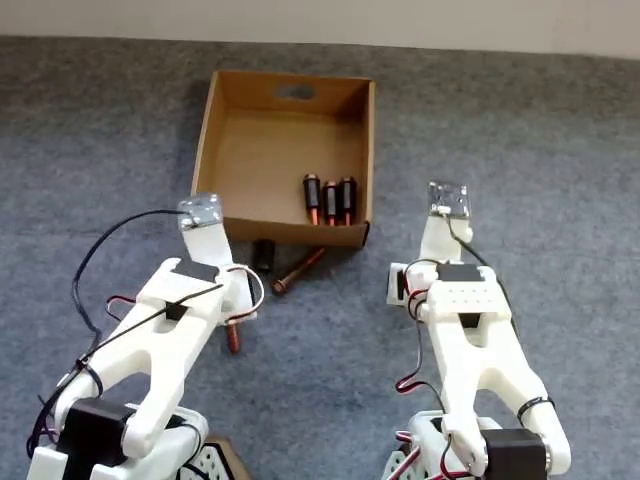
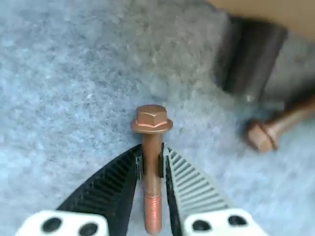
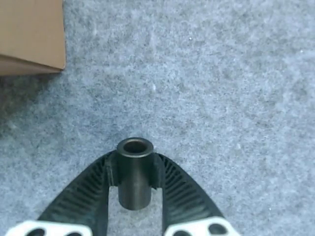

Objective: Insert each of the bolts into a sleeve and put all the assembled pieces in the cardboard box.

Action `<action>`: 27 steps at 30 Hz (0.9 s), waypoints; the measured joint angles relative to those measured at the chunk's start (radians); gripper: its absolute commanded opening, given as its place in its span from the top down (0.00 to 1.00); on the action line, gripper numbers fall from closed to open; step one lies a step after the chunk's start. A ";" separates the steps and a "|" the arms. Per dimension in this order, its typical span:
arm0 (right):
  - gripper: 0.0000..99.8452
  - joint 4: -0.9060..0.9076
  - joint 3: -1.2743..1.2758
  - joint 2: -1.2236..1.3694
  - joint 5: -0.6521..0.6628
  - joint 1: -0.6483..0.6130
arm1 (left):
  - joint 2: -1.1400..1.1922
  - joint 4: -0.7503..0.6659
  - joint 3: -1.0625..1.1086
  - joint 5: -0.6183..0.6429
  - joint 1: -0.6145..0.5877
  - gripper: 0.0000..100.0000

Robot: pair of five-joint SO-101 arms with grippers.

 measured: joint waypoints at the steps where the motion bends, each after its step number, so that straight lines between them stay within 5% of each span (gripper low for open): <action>1: 0.99 0.000 0.000 0.000 0.000 0.000 | 0.000 0.028 -0.011 -0.038 0.000 0.99; 7: 0.99 0.000 0.000 0.000 0.000 0.000 | 0.003 0.255 -0.120 -0.120 0.021 0.88; 13: 0.99 0.000 0.000 0.000 0.000 0.000 | 0.003 0.304 -0.144 -0.121 0.075 0.78; 21: 0.99 0.000 0.000 0.000 0.000 0.000 | 0.003 0.298 -0.141 -0.121 0.074 0.78; 27: 0.99 0.000 0.000 0.000 0.000 0.000 | -0.002 0.051 0.021 -0.126 0.075 0.82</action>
